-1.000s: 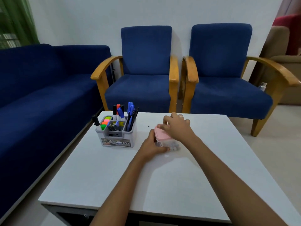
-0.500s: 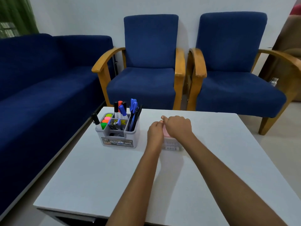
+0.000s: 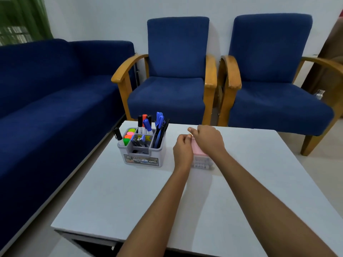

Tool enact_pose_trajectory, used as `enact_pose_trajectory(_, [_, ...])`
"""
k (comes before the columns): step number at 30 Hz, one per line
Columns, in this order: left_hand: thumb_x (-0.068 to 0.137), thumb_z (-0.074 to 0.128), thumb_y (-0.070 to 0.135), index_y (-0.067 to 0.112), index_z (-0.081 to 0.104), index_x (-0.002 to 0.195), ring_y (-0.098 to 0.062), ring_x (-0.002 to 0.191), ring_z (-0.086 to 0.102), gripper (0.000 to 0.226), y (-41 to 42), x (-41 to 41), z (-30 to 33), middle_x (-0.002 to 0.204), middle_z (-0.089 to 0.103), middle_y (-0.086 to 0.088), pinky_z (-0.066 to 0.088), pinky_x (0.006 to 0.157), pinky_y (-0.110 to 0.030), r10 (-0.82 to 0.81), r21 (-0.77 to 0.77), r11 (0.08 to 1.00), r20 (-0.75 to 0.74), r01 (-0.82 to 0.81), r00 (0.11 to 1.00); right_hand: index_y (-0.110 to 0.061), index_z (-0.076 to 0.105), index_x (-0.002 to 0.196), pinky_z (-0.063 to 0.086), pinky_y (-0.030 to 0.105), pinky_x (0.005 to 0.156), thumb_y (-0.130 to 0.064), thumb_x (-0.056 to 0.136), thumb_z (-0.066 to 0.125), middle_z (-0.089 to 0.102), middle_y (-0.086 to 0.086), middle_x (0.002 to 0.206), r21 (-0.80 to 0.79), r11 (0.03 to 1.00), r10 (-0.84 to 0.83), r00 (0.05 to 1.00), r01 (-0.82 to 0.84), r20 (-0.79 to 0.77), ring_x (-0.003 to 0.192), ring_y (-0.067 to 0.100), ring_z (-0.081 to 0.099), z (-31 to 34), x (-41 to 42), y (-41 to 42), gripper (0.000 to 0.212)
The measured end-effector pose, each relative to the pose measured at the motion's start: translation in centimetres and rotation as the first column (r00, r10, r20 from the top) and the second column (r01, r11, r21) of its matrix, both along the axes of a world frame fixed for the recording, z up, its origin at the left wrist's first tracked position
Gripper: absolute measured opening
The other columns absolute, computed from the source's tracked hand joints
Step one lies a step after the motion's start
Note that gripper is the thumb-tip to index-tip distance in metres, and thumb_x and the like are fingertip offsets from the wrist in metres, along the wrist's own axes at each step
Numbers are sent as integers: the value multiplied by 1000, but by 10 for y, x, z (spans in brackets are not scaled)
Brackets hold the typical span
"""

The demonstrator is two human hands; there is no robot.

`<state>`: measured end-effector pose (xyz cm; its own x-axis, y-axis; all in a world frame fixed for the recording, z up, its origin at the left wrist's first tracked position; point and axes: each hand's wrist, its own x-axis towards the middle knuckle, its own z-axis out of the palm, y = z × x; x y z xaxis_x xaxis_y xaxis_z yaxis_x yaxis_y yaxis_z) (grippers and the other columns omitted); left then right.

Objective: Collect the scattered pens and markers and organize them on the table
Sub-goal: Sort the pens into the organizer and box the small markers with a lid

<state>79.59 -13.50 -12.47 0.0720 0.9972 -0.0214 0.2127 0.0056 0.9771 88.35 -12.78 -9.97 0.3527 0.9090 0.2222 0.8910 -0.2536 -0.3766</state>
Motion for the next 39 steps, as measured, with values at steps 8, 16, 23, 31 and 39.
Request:
enact_pose_trajectory(8, [89, 62, 24, 14, 56, 90, -20, 90, 56, 12, -60, -59, -33, 91, 58, 3, 43, 75, -28, 407, 356, 854, -5, -379, 913, -25, 47, 130, 33, 44, 101, -62, 81, 57, 51, 1, 133, -201, 954, 224, 974, -223, -19, 124, 24, 44, 20, -3, -28, 63])
enact_pose_trajectory(16, [52, 83, 56, 3, -2, 150, -31, 148, 2, 141, -14, -105, -36, 159, -1, -18, 10, 119, -44, 455, 214, 888, -288, -406, 843, -23, 16, 150, 39, 48, 102, -76, 72, 55, 20, 10, 154, -426, 902, -76, 997, 73, 9, 137, 33, 32, 13, -39, -25, 102])
enact_pose_trajectory(23, [52, 81, 62, 7, -10, 150, -28, 148, 1, 144, 20, -112, -40, 159, 3, -17, 5, 118, -45, 465, 216, 884, -301, -415, 833, -17, 35, 143, 43, 36, 100, -62, 91, 38, 26, 12, 151, -207, 971, -143, 984, 119, -109, 132, 30, 41, 4, -62, 11, 69])
enact_pose_trajectory(31, [57, 76, 64, 3, -7, 150, -33, 148, 5, 139, 43, -102, -42, 157, 5, -23, 7, 118, -47, 560, 245, 828, -365, -504, 744, -22, 33, 143, 51, 33, 79, -46, 97, 40, 40, 12, 137, -251, 968, 41, 997, -24, 64, 118, 29, 51, -6, -55, 59, 52])
enact_pose_trajectory(39, [62, 72, 64, -1, -4, 150, -38, 146, 11, 133, 59, -90, -48, 156, 8, -28, 10, 117, -49, 594, 272, 803, -437, -531, 675, -19, 39, 135, 48, 31, 73, -48, 97, 37, 48, 11, 125, -196, 980, 54, 997, -44, 47, 113, 27, 54, -16, -55, 85, 48])
